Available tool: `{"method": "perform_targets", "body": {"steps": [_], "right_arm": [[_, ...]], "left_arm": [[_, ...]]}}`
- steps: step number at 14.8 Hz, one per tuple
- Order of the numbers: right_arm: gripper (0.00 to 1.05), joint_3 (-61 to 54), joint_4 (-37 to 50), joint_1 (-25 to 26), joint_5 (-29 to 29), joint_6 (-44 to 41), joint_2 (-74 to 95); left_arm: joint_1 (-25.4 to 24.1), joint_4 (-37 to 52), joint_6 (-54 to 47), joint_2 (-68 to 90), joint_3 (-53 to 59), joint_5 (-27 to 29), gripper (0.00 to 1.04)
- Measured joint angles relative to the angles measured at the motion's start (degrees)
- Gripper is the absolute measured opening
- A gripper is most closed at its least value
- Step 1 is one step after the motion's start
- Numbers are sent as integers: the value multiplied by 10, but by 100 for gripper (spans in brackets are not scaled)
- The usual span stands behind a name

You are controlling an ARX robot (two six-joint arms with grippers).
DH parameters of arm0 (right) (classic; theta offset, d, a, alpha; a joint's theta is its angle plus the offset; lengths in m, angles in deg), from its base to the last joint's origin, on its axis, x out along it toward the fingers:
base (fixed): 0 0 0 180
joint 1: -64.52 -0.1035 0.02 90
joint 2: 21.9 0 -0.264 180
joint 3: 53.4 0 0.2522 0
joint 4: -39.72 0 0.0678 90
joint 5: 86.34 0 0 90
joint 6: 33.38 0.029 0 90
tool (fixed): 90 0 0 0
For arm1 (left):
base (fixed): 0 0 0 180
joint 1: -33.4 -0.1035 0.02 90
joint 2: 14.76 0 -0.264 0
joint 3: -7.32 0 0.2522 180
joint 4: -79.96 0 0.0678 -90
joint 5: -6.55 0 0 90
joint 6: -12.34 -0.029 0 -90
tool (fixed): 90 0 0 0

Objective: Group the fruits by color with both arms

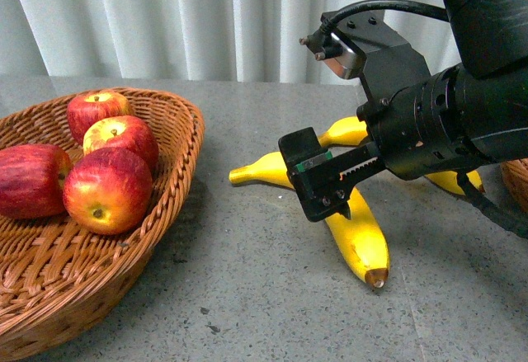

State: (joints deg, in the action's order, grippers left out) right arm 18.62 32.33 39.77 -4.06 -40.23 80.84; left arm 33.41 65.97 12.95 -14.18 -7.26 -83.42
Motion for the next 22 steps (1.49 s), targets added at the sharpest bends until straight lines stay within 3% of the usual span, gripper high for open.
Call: {"method": "perform_targets", "body": {"steps": [3,5,9,16,19,20,22], "right_arm": [[98,-14,21,5,9,-19,48],[71,-28,28,4,6,-30,49],[37,-35,40,9,-7,-31,43],[35,-39,72,77,-82,32,-59],[35,-77,122,169,-162,86,-139],[35,-101,145,242,-195,84,-164],[35,-133,154,333,-203,43,-163]], "left_arm": [[0,0,0,0,0,0,98],[0,0,0,0,0,0,98],[0,0,0,0,0,0,98],[0,0,0,0,0,0,98],[0,0,0,0,0,0,98],[0,0,0,0,0,0,98],[0,0,0,0,0,0,98]]}}
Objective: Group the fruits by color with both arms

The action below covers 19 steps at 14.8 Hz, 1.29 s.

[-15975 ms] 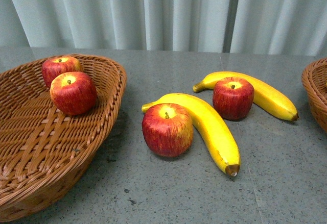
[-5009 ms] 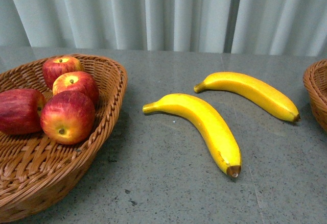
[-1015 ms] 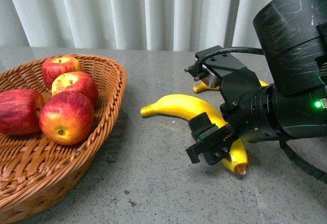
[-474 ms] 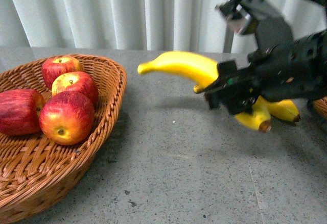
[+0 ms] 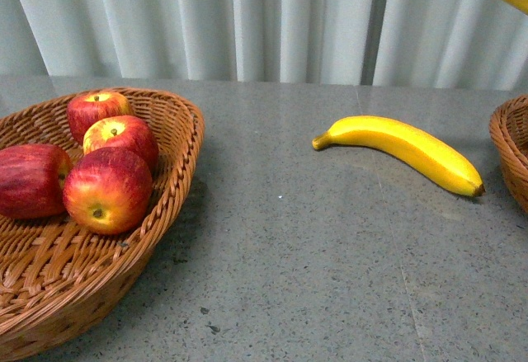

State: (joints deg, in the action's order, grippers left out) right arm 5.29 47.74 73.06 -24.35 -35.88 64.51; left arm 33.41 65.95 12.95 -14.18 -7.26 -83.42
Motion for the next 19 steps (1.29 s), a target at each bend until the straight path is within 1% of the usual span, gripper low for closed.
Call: {"method": "perform_targets", "body": {"steps": [3,5,7,8,10,11,12,13,14,16,18,19], "right_arm": [[35,-25,-10,106,0,-84,28],[35,-30,-29,148,-3,-125,32],[35,-42,-64,171,-18,-169,24],[41,-44,-73,178,-25,-185,18],[63,-43,-78,175,-38,-184,-8],[74,-39,-80,164,-40,-179,-23],[87,-33,-80,141,-39,-167,-36],[100,-19,-75,102,-34,-147,-40],[97,-4,-67,61,-20,-126,-40],[98,45,-62,-27,12,-91,-17],[98,110,-68,-121,44,-60,52],[98,138,-73,-156,54,-56,84]], "left_arm": [[0,0,0,0,0,0,98],[0,0,0,0,0,0,98],[0,0,0,0,0,0,98],[0,0,0,0,0,0,98],[0,0,0,0,0,0,98],[0,0,0,0,0,0,98],[0,0,0,0,0,0,98],[0,0,0,0,0,0,98],[0,0,0,0,0,0,98],[0,0,0,0,0,0,98],[0,0,0,0,0,0,98],[0,0,0,0,0,0,98]]}}
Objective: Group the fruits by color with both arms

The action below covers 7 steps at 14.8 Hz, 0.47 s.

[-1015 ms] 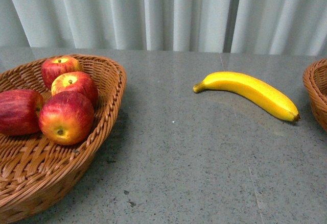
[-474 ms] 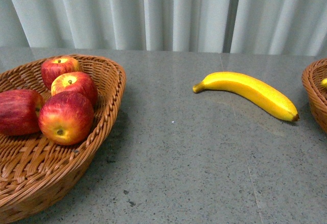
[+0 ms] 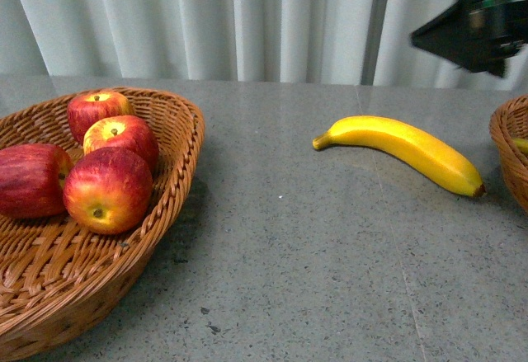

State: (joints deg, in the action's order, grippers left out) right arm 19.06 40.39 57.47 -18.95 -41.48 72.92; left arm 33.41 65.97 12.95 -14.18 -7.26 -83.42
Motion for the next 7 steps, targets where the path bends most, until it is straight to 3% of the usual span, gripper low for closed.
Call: {"method": "perform_targets", "body": {"steps": [3,7], "right_arm": [[98,97,-33,-71,25,1,95],[98,191,-104,-78,38,-35,184]], "left_arm": [[0,0,0,0,0,0,98],[0,0,0,0,0,0,98]]}}
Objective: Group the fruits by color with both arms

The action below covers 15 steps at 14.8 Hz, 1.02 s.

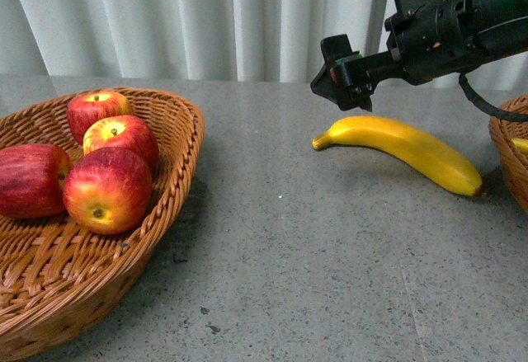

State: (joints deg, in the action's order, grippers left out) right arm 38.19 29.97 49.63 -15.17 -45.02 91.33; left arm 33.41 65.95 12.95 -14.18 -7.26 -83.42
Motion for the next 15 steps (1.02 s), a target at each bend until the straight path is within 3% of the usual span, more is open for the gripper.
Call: {"method": "perform_targets", "body": {"steps": [8,15], "right_arm": [[98,132,-196,28,53,-166,77],[98,156,-209,13,96,-182,126]], "left_arm": [[0,0,0,0,0,0,98],[0,0,0,0,0,0,98]]}}
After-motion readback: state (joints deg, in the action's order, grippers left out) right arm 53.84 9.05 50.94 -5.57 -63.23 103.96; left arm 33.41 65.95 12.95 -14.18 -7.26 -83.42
